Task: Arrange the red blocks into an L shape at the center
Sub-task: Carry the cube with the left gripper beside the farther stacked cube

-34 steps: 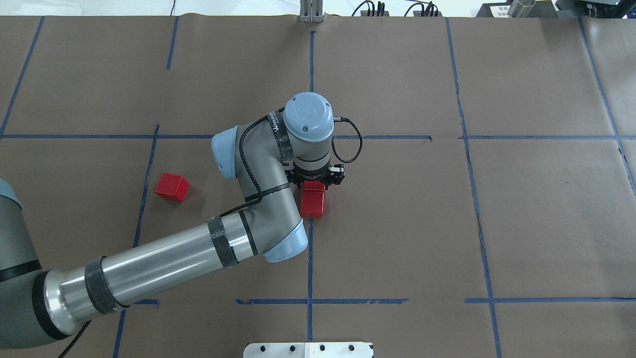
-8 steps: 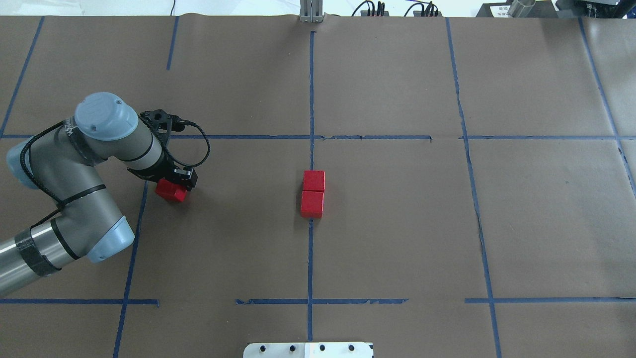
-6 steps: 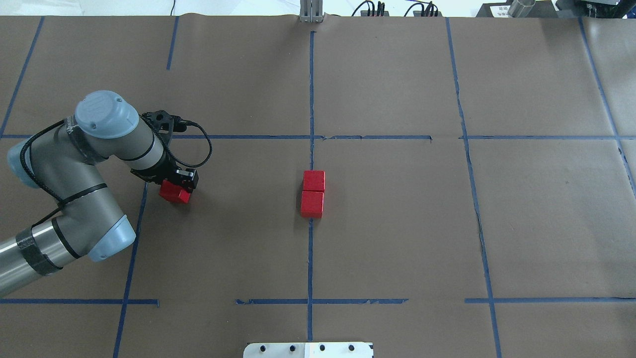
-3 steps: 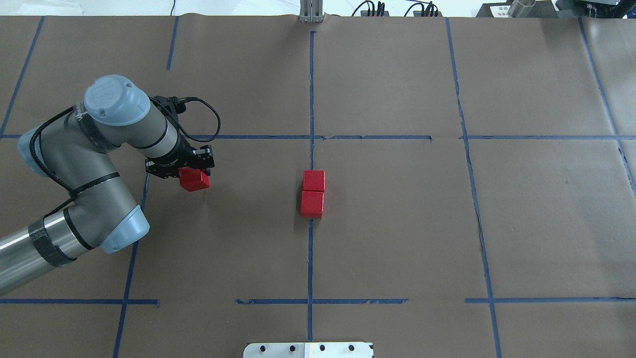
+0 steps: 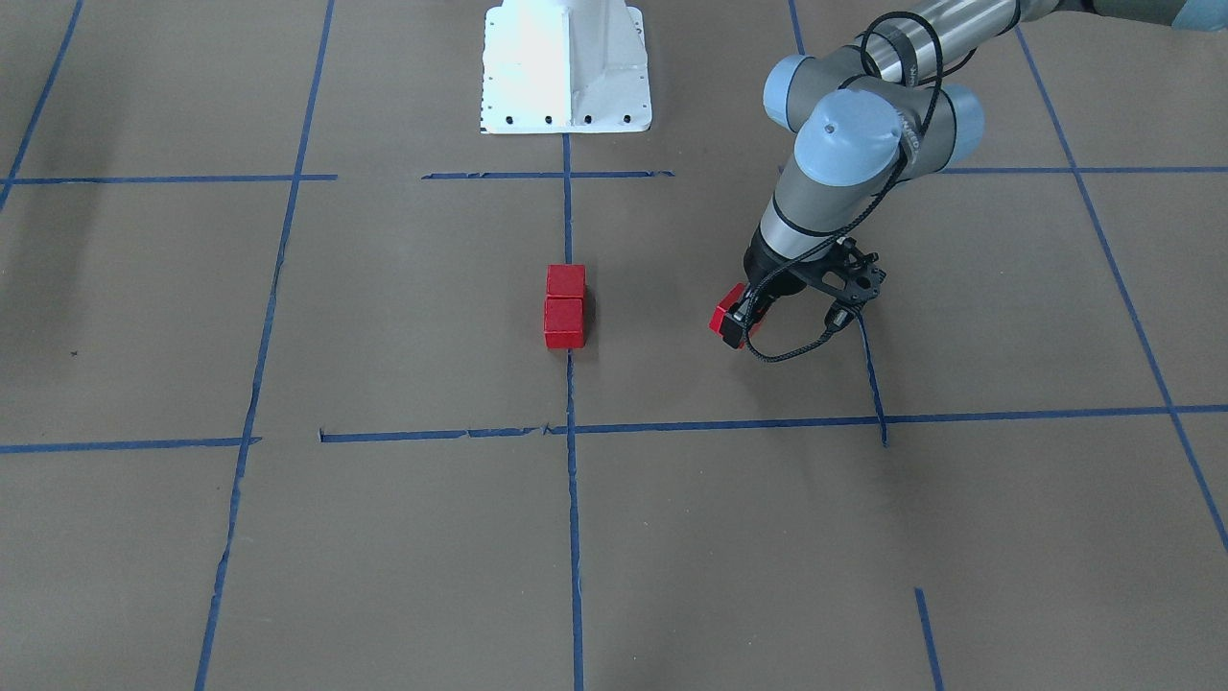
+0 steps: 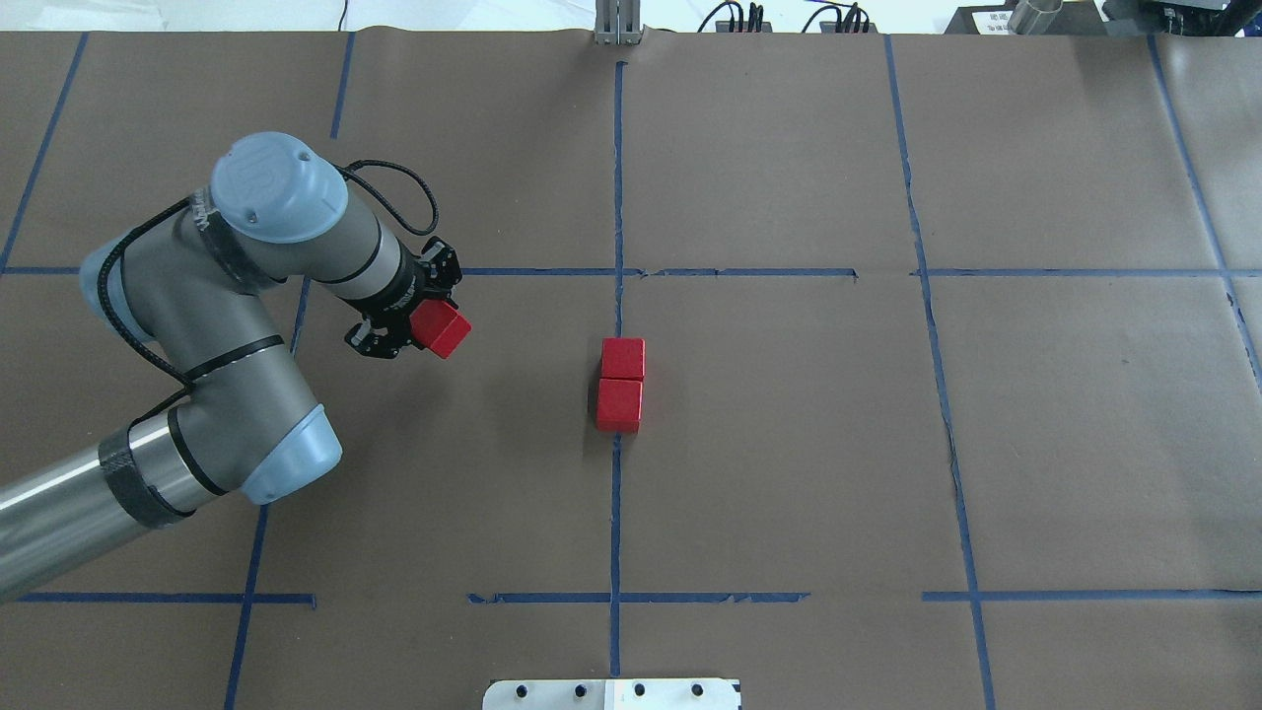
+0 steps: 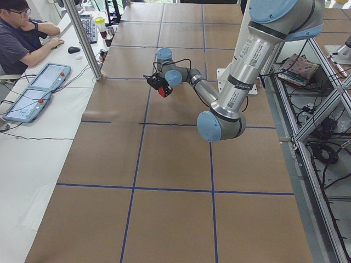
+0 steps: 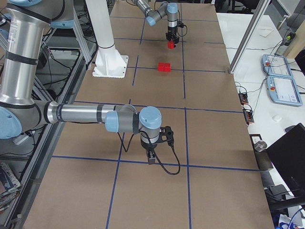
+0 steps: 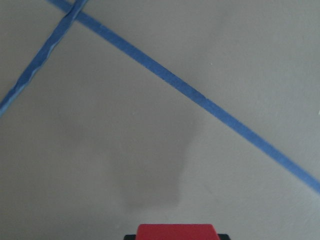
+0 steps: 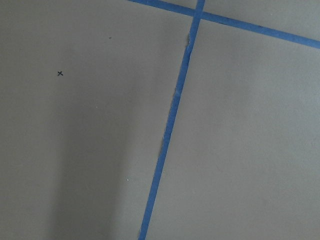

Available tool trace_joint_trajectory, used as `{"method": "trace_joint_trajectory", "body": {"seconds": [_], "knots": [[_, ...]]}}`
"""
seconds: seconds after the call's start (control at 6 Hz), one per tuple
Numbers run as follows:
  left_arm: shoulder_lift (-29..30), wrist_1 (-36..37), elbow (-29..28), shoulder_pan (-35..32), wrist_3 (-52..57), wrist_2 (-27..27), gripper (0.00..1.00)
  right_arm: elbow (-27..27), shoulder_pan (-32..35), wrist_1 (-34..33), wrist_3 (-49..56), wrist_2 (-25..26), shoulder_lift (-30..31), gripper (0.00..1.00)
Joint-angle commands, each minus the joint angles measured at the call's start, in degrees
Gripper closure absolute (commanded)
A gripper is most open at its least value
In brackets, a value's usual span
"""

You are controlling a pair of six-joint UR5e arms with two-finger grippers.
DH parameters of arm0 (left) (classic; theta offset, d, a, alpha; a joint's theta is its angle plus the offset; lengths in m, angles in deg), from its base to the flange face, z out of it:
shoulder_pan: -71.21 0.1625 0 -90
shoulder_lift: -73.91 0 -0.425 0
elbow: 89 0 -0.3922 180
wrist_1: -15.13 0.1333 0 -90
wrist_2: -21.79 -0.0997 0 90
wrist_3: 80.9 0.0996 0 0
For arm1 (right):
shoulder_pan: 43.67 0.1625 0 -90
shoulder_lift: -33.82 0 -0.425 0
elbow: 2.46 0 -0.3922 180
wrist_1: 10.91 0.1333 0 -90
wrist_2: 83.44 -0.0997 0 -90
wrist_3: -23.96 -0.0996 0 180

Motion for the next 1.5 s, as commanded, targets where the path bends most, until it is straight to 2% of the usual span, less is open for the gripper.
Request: {"method": "trace_joint_trajectory", "body": {"seconds": [0.0, 0.33, 0.67, 1.33], "knots": [[7.0, 8.8, -1.6, 4.2, -18.7, -0.2, 0.75, 0.0, -0.1, 0.1, 0.0, 0.0, -0.1, 0.0], [16.0, 9.2, -13.0, 5.3, -28.5, -0.2, 0.72, 0.0, -0.1, 0.1, 0.0, 0.0, -0.1, 0.0], [16.4, 8.7, -14.0, 5.3, -30.5, -2.5, 0.72, -0.1, -0.1, 0.1, 0.0, 0.0, -0.1, 0.0], [18.3, 8.0, -16.8, 7.2, -33.1, -2.7, 0.69, 0.0, -0.1, 0.1, 0.0, 0.0, -0.1, 0.0]]}}
